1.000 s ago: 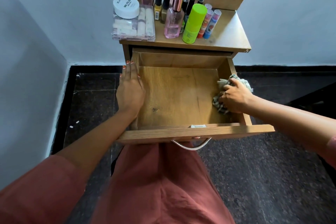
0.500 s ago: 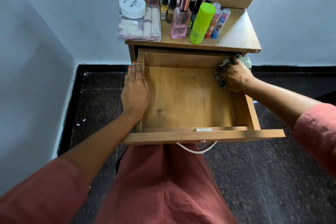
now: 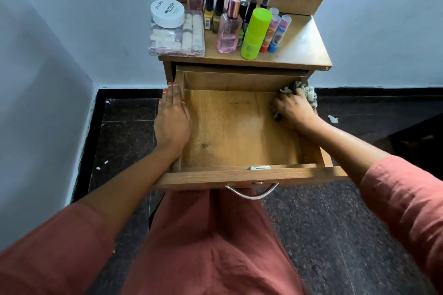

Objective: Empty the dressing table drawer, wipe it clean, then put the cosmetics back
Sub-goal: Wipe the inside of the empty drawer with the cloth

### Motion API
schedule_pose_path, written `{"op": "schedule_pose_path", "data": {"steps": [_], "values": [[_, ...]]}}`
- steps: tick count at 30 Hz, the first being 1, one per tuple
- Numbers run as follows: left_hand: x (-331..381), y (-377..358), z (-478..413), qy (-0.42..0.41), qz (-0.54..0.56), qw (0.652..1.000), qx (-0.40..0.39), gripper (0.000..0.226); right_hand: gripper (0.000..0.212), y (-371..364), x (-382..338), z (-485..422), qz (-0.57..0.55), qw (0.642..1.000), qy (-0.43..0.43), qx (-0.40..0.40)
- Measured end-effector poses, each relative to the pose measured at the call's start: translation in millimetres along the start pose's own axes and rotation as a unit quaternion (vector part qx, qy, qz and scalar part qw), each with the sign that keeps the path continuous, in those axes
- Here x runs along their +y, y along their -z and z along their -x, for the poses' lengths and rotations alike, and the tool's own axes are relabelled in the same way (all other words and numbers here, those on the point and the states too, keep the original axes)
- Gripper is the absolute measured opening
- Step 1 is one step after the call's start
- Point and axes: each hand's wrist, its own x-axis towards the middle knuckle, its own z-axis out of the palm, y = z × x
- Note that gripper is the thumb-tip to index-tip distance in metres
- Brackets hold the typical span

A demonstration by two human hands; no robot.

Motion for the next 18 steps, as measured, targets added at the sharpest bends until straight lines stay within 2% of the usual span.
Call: {"op": "schedule_pose_path", "data": {"steps": [3,5,7,9,10,11,12,13,14,15,16,17,18], "values": [[1,0,0,-0.001,0.004,1.000,-0.004,0.047,0.035,5,-9,10,-0.072,0.997,-0.026,-0.003],[2,1,1,-0.001,0.008,1.000,-0.003,0.047,0.035,10,-16,16,-0.165,0.984,-0.061,0.005],[2,1,1,-0.002,0.010,1.000,-0.001,0.047,0.036,18,-21,20,-0.302,0.945,-0.119,0.046],[1,1,1,-0.002,0.010,1.000,0.001,0.047,0.035,27,-25,21,-0.441,0.868,-0.195,0.118],[1,1,0,-0.002,0.009,1.000,0.002,0.047,0.034,32,-26,21,-0.519,0.806,-0.242,0.149],[1,1,0,-0.002,0.009,1.000,0.002,0.046,0.033,37,-28,19,-0.604,0.722,-0.292,0.168],[1,1,0,-0.002,0.009,1.000,0.002,0.046,0.033,41,-30,15,-0.689,0.615,-0.339,0.178],[1,1,0,-0.002,0.008,1.000,0.002,0.046,0.034,45,-32,11,-0.763,0.493,-0.377,0.182],[1,1,0,-0.002,0.009,1.000,0.003,0.047,0.035,47,-34,6,-0.813,0.372,-0.407,0.188],[2,1,0,-0.002,0.008,1.000,0.002,0.047,0.036,48,-34,0,-0.836,0.273,-0.433,0.196],[2,1,1,-0.002,0.008,1.000,0.001,0.047,0.038,49,-35,-5,-0.842,0.203,-0.454,0.207],[2,1,1,-0.002,0.007,1.000,0.000,0.047,0.040,50,-35,-9,-0.841,0.158,-0.469,0.220],[1,1,1,-0.001,0.005,1.000,-0.001,0.047,0.042,50,-37,-14,-0.837,0.135,-0.477,0.231]]}}
